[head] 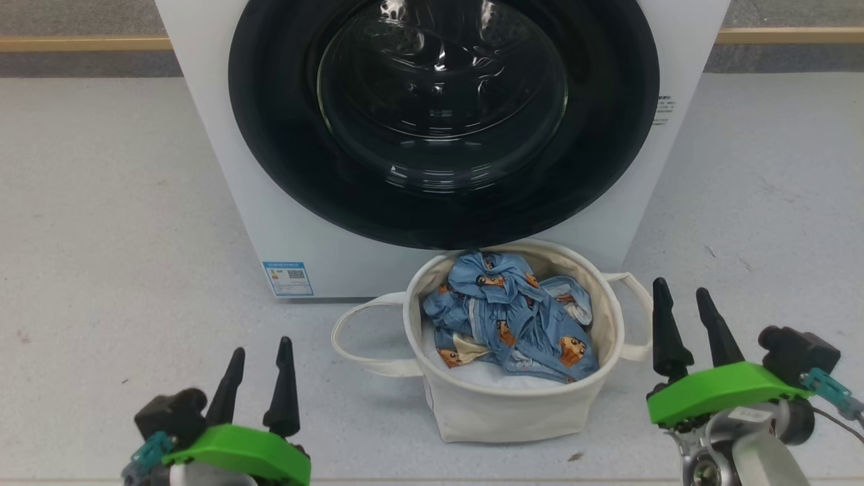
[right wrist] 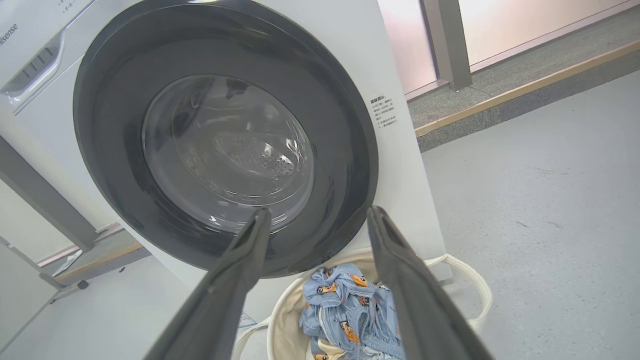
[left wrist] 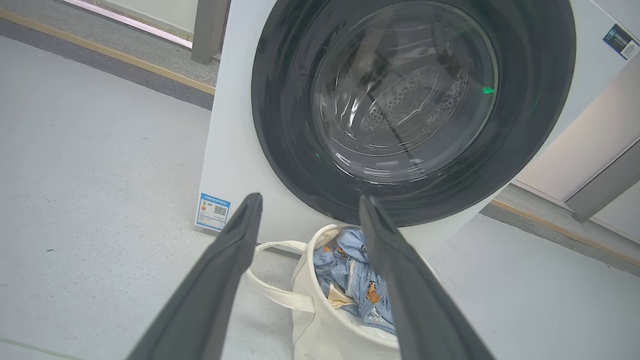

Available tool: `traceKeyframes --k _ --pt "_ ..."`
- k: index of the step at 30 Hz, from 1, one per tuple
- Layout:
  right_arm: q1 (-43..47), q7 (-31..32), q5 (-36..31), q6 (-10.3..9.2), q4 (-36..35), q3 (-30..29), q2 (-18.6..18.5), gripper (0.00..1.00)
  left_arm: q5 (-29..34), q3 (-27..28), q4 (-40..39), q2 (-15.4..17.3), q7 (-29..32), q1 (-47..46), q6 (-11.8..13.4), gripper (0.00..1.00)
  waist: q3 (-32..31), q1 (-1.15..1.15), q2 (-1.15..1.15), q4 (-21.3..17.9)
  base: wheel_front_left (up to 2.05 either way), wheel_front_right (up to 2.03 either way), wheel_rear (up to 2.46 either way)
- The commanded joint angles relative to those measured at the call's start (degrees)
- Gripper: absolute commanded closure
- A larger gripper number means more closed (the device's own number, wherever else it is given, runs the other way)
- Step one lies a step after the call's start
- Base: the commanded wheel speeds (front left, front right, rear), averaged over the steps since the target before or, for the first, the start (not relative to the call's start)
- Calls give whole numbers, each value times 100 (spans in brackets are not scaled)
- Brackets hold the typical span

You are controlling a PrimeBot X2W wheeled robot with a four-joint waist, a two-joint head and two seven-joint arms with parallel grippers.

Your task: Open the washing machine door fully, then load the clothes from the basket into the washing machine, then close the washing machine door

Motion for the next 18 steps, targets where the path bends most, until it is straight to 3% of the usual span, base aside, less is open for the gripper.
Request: traceKeyframes --k 1,11,18 --pt "-286 -113 -280 0 -167 88 -61 0 260 32 -114 118 -92 -344 61 0 -5 0 0 5 0 0 0" --pt "-254 -282 -947 0 85 86 -36 0 847 -253 287 158 -259 -418 250 0 -36 0 0 30 0 0 0" --pt "-166 -382 -1061 0 201 13 -23 0 1107 -338 467 125 -359 -446 285 0 -45 0 0 47 0 0 0"
